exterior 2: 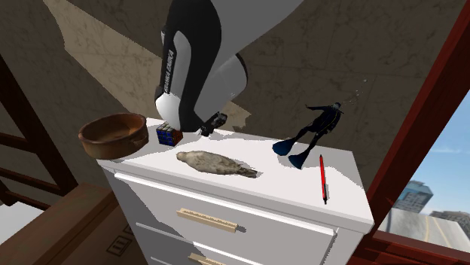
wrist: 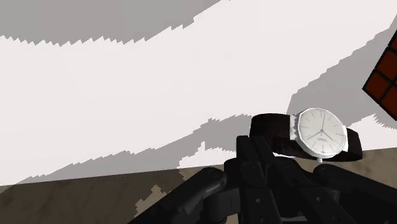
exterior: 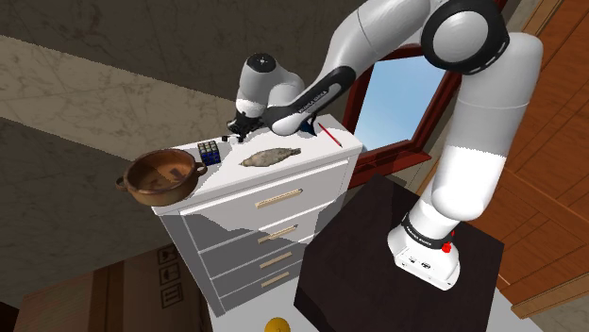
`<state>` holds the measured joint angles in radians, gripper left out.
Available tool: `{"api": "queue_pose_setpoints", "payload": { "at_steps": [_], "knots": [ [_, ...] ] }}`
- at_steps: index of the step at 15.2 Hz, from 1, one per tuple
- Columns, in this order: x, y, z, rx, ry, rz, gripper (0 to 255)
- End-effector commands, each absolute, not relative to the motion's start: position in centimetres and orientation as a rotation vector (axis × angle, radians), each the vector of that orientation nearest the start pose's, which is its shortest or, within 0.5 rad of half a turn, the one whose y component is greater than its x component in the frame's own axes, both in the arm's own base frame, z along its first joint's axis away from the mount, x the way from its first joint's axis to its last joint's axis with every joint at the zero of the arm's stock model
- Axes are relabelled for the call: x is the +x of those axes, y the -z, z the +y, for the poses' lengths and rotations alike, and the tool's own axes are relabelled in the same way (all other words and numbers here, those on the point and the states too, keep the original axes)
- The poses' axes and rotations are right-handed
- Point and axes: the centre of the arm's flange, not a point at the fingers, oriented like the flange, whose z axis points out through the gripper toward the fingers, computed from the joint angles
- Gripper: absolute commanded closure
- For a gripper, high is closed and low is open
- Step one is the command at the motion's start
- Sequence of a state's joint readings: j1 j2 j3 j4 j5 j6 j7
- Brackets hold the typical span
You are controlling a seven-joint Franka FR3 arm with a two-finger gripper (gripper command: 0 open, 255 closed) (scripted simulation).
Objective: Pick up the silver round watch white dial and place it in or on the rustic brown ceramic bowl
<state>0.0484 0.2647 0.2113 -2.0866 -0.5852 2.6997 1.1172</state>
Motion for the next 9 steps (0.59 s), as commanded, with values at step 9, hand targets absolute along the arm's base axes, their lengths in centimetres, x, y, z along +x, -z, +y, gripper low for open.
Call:
{"api": "queue_pose_setpoints", "payload": {
  "at_steps": [9],
  "knots": [
    [58.4,-38.8,17.0,-3.002,0.705,0.589,255]
  ]
}}
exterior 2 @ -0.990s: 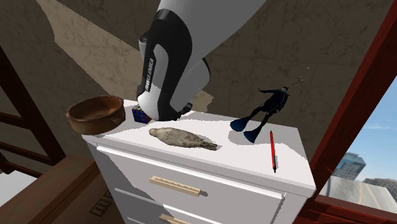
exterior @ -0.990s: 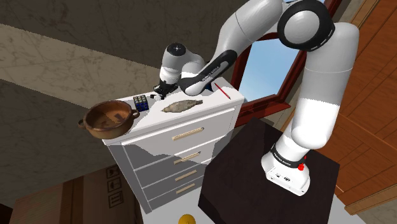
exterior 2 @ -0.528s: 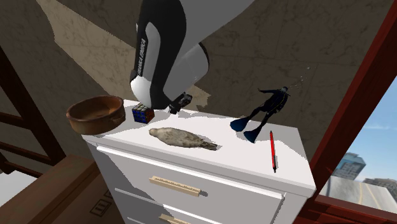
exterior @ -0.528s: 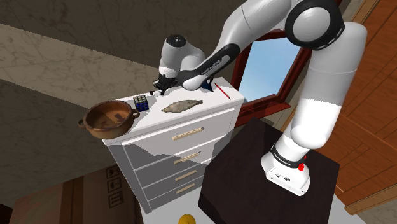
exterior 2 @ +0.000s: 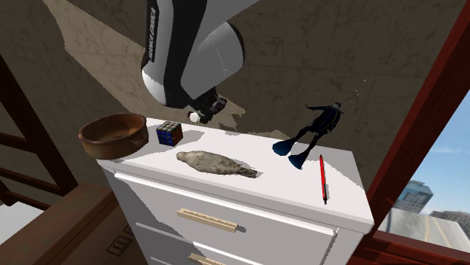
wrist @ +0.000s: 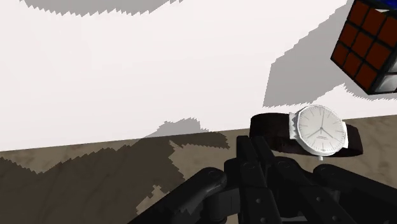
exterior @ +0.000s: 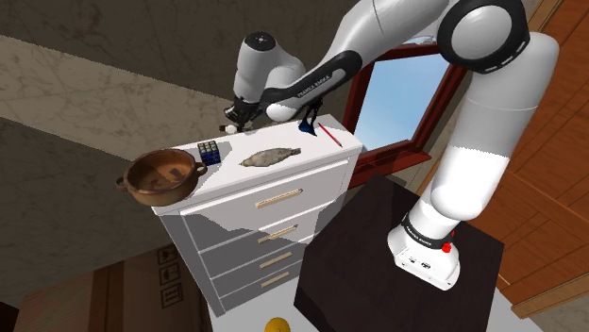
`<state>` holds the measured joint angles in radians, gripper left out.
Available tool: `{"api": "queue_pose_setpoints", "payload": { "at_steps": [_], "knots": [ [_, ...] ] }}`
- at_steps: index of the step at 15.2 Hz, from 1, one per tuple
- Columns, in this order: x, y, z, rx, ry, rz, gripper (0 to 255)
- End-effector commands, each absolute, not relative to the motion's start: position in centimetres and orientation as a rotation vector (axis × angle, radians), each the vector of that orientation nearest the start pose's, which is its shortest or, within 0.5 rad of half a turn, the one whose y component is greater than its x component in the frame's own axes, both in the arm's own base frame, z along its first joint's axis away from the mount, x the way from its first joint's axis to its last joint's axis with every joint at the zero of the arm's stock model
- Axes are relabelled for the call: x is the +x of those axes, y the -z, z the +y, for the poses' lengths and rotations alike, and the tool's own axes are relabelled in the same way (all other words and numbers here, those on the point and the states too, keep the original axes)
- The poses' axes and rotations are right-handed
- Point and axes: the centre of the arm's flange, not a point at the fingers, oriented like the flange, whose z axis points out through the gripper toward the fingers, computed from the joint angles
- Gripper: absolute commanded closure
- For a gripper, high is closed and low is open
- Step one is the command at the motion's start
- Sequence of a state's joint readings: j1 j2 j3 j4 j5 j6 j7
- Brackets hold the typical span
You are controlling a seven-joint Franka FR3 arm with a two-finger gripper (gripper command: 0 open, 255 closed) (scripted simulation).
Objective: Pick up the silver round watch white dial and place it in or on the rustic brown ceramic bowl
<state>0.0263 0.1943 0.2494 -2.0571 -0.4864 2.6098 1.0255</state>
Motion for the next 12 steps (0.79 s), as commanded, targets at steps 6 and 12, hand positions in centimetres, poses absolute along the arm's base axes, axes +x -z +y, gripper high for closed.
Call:
{"api": "queue_pose_setpoints", "payload": {
  "at_steps": [6,12],
  "knots": [
    [58.4,-41.9,17.0,-3.002,0.705,0.589,255],
    [58.4,-45.1,17.0,-3.002,0.705,0.589,255]
  ]
}}
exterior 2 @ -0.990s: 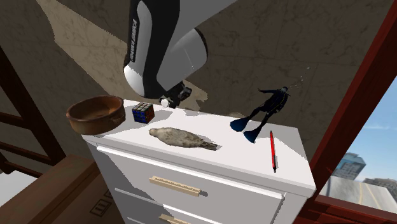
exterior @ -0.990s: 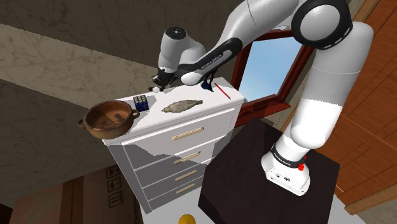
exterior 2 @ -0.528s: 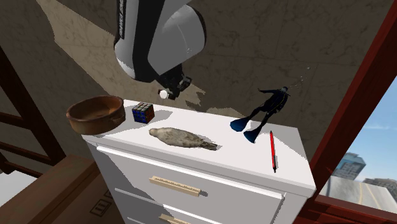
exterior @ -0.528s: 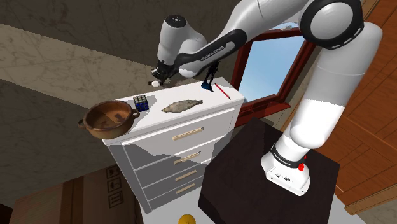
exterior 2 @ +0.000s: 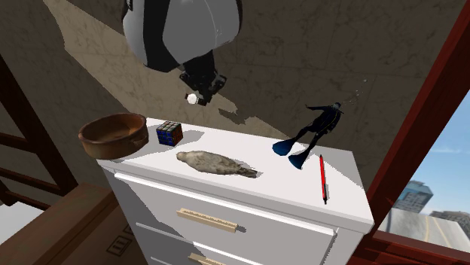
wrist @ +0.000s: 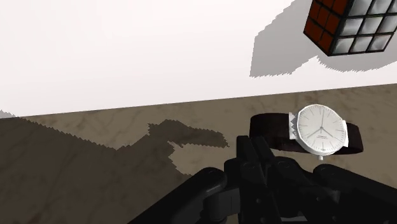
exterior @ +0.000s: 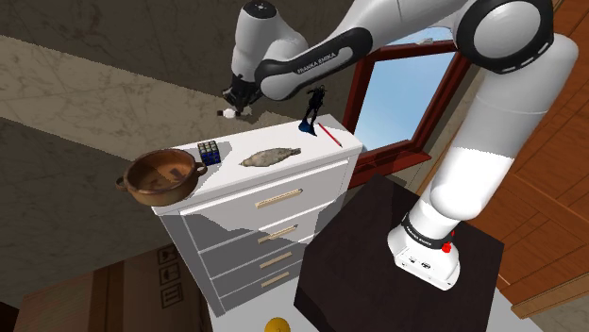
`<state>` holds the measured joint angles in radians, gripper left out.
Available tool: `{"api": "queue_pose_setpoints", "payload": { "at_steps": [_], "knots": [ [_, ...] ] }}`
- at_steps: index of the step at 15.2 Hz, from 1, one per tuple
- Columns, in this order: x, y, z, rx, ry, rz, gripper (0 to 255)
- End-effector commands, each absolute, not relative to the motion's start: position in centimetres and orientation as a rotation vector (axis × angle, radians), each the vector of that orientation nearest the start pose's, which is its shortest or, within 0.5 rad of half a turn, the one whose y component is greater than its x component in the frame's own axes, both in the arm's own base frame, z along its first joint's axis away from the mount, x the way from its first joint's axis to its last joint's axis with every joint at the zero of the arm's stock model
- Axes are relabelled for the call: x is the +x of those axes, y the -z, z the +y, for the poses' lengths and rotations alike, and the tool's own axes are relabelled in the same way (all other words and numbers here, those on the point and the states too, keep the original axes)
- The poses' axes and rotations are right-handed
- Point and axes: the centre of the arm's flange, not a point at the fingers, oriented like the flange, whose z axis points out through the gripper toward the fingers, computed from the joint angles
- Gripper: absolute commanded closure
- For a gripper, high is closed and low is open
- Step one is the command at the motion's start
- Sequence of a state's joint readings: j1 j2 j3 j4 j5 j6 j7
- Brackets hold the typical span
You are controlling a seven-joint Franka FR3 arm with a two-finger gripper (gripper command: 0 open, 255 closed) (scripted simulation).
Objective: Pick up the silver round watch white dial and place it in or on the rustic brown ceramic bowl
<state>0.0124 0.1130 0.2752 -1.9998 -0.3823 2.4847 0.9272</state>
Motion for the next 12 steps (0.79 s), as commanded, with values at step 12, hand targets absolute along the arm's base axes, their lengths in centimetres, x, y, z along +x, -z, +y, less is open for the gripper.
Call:
{"api": "queue_pose_setpoints", "payload": {
  "at_steps": [12],
  "knots": [
    [57.8,-46.7,30.2,-3.002,0.705,0.589,255]
  ]
}}
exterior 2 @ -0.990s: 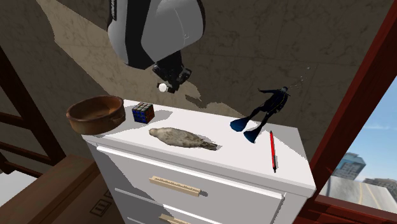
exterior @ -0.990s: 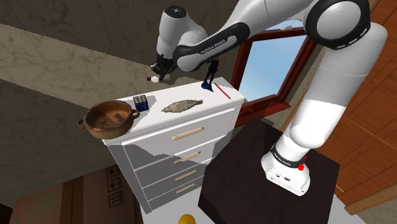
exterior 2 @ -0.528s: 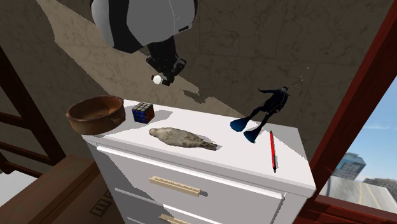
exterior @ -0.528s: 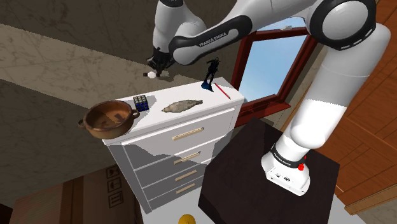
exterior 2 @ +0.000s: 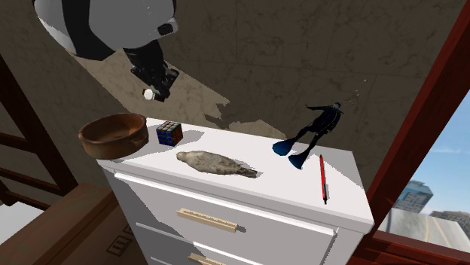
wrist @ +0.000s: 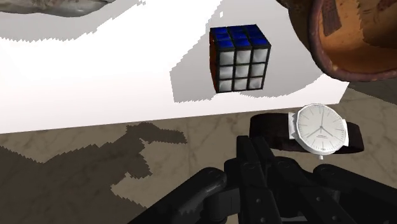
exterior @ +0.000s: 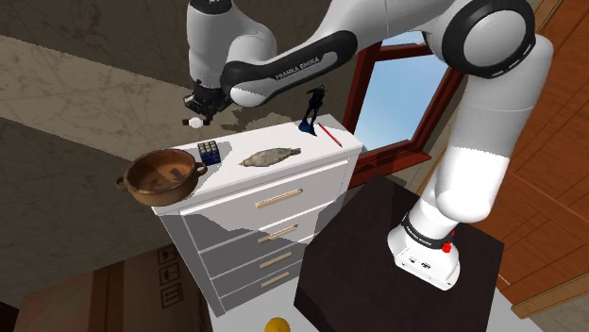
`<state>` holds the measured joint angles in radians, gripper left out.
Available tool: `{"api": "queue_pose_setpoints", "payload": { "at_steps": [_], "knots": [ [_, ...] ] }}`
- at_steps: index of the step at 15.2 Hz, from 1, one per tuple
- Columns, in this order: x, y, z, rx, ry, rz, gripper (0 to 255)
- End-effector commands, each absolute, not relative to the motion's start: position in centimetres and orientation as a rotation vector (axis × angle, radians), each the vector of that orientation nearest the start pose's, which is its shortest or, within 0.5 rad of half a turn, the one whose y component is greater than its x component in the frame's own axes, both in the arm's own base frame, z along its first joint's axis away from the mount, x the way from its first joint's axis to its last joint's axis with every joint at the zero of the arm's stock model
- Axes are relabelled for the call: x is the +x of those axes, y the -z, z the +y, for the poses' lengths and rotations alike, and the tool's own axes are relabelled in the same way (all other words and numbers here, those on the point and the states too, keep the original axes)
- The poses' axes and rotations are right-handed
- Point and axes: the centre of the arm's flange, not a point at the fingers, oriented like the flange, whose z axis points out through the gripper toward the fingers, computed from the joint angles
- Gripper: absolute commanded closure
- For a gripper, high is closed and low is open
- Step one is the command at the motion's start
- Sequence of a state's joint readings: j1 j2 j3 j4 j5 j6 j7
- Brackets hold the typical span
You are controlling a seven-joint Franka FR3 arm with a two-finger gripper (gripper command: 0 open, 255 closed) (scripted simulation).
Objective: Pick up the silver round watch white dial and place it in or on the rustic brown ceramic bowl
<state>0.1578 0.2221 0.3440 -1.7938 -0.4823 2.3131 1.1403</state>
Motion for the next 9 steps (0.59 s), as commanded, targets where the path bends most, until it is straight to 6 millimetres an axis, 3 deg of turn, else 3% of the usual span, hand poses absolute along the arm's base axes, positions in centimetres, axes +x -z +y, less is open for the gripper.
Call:
{"api": "queue_pose_setpoints", "payload": {
  "at_steps": [1,9],
  "knots": [
    [57.8,-46.7,31.5,-3.002,0.705,0.589,255],
    [57.3,-47.3,42.0,-3.002,0.705,0.589,255]
  ]
}}
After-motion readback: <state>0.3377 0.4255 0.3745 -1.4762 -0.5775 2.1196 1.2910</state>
